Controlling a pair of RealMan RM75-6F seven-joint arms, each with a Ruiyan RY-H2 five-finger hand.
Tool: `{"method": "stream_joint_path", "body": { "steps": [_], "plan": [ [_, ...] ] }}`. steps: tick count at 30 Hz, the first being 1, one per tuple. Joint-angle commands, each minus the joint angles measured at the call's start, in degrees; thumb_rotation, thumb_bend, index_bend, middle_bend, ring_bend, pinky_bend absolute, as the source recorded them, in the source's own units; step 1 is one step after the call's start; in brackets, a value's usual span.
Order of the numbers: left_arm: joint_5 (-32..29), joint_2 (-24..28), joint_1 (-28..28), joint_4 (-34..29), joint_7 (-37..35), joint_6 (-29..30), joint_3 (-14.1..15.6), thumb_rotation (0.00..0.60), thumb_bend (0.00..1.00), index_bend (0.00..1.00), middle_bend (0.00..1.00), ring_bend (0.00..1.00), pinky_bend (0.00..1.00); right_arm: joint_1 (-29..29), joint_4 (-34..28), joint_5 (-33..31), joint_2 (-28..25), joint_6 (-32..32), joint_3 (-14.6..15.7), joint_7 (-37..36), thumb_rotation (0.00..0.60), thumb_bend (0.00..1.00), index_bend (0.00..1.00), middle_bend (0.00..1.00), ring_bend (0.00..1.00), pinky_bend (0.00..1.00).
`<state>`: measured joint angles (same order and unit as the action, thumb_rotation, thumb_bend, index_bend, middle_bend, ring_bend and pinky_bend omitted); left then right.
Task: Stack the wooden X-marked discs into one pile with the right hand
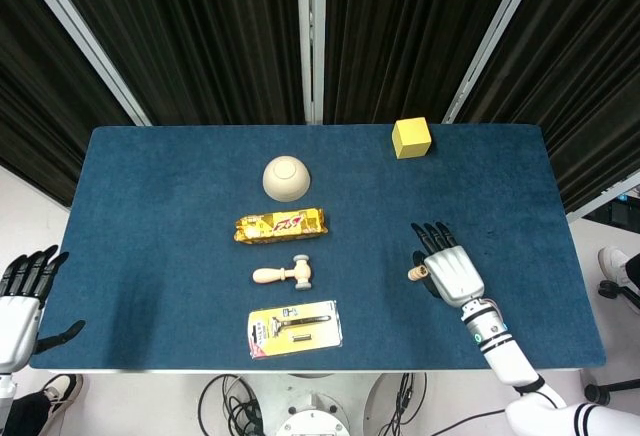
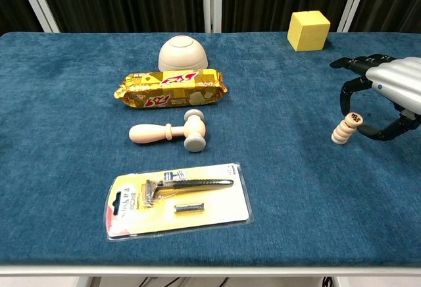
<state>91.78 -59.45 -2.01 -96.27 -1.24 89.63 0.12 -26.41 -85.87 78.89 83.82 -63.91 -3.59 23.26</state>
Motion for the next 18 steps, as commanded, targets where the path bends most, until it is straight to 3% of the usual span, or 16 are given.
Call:
{"method": "stream_joint_path", "body": {
  "steps": [1, 11, 18],
  "plan": [
    [0.0, 0.0, 0.0, 0.0, 0.0, -0.1, 0.0, 0.6, 0.14, 0.08, 0.0, 0.0, 0.0, 0.0, 0.0, -0.1, 0.1, 0.1, 0.0, 0.0, 0.6, 0.3, 0.51, 0.01, 0.0, 0.0],
    [-0.1, 0.0, -0.1, 0.0, 0.1, -0.3, 0.1, 0.6, 0.14, 0.08, 0.0, 0.0, 0.0, -0.2, 0.0, -0.1, 0.1, 0.4, 0.2, -0.4, 0.6, 0.3, 0.46, 0.01, 0.0, 0.0],
    [-0.1, 0.0, 0.0, 0.1, -0.2, -0.2, 0.0, 0.6, 0.14, 0.08, 0.0, 0.0, 0.0, -0.4, -0.1, -0.4, 0.1, 0.7, 0.3, -0.4, 0.6, 0.3, 0.33, 0.01, 0.0, 0.0]
  ]
}}
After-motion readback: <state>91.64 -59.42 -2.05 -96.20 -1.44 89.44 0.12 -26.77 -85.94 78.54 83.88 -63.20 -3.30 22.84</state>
